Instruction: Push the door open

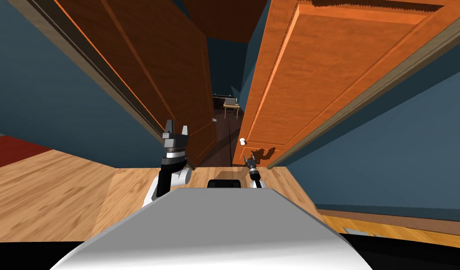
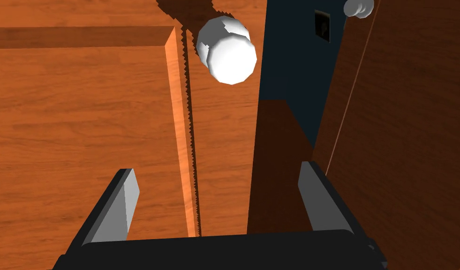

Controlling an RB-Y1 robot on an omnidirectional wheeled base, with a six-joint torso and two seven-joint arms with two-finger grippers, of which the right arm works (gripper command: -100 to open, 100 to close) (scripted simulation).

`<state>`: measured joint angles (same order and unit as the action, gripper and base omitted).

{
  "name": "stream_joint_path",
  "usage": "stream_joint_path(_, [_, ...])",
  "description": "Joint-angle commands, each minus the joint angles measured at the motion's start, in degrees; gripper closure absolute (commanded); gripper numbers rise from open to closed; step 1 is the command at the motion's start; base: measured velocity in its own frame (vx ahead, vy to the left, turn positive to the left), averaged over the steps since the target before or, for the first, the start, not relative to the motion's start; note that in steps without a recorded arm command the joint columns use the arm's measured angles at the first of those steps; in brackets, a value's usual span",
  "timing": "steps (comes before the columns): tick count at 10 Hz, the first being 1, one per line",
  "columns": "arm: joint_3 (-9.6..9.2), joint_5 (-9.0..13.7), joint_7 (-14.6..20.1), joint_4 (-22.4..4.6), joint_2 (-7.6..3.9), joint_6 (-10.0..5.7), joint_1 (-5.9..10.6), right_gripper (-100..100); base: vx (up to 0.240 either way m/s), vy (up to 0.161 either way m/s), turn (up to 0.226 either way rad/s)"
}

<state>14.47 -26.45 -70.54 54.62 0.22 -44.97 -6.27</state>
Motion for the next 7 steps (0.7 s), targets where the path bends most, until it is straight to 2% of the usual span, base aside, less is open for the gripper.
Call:
stream_joint_path(1, [0.07, 0.03, -0.02, 0.2, -0.89, 0.14, -0.1, -100, 0.19, 0.012, 0.016])
stream_joint_path(4, [0.4, 0.17, -0.38, -0.15, -1.56, 0.07, 0.11, -100, 0.197, 0.0, 0.019])
stream_joint_path(7, [0.74, 0.32, -0.75, -0.52, -1.04, 0.01, 0.34, -100, 0.185, 0.002, 0.02])
